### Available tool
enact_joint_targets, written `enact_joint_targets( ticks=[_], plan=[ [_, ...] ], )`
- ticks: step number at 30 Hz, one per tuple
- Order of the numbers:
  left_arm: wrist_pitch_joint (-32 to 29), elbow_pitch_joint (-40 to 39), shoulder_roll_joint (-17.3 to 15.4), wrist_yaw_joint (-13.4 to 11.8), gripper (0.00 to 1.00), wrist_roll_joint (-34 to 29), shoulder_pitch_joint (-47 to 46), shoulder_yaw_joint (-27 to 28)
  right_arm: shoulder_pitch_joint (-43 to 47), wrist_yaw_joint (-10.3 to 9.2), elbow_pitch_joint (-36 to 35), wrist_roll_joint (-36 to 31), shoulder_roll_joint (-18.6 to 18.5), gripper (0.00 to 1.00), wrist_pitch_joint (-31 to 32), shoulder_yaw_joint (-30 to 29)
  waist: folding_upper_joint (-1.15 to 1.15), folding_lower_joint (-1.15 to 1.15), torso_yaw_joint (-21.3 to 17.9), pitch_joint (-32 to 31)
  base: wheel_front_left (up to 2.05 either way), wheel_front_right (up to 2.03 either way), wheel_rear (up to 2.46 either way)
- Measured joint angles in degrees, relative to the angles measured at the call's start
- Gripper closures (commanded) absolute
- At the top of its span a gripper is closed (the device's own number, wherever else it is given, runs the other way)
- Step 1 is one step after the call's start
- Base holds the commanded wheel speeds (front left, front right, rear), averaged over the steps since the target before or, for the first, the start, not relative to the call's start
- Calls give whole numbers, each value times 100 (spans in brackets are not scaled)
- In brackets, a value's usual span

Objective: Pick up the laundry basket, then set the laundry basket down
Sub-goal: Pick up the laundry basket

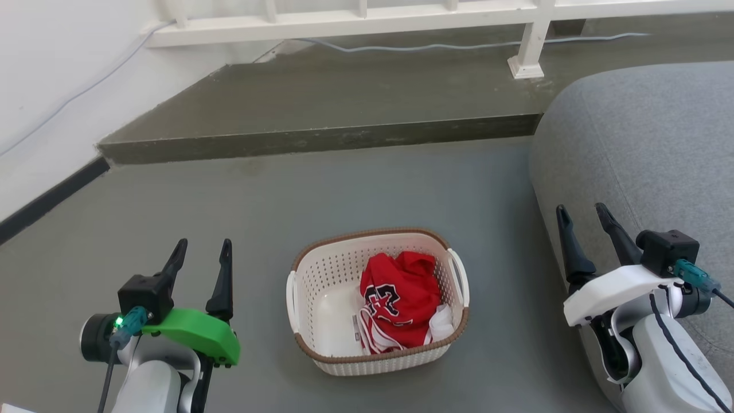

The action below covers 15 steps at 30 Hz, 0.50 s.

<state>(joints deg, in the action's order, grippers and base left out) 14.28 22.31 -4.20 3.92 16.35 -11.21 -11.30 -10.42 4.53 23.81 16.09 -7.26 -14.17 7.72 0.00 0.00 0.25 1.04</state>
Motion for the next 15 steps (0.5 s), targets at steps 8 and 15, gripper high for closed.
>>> enact_joint_targets(
  ticks=[8,15],
  plan=[
    [0,-68,47,0,0,-7,-195,-8,-98,2,-26,-22,0,0,0,-51,0,0,27,255,0,0,0],
    [15,-116,102,1,0,-8,-357,-15,-290,19,-53,-102,3,0,-1,-69,0,0,54,630,0,0,0]
  ],
)
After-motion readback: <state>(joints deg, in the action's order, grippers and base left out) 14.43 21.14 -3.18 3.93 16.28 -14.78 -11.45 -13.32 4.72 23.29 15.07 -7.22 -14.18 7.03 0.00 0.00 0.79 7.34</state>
